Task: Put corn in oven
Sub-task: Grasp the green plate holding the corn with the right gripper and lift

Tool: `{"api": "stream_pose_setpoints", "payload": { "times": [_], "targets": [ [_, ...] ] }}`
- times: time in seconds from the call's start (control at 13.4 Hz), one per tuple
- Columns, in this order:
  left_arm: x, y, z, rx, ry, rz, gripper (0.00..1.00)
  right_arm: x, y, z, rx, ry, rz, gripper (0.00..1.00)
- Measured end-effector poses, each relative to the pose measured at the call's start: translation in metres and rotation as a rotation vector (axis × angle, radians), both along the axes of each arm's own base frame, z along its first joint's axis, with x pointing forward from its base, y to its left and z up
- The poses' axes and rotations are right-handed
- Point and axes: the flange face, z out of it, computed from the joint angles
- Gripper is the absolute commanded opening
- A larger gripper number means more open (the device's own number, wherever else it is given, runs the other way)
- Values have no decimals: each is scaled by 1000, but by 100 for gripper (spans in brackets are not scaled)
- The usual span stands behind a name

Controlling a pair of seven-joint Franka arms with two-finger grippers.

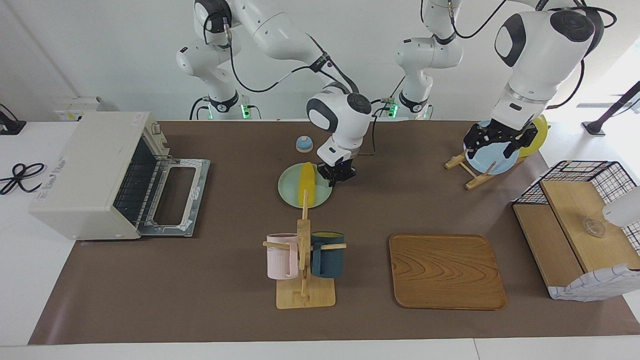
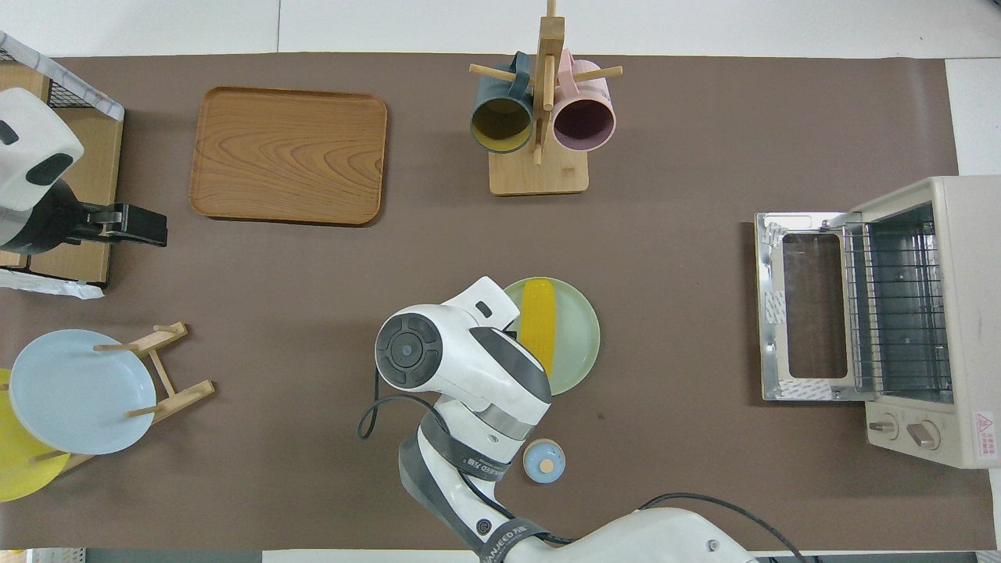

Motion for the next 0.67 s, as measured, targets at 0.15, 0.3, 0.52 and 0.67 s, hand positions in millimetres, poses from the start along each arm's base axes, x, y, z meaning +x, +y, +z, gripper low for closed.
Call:
{"api": "stream_pose_setpoints", "payload": {
  "times": [0.15,0.3,0.52,0.67],
  "targets": [
    [1,-1,12,-3,-21,3,100,0,-2,5,-25,-12,27,0],
    [-5,1,28,0,4,8,100,3,-10,11,-108,-18,86,0],
    [-9,3,39,1,18,14,100,23,-26,45,-182,10,145,0],
    [-9,5,39,0,18,20,100,48,-62,79,-194,35,172,0]
  ]
}}
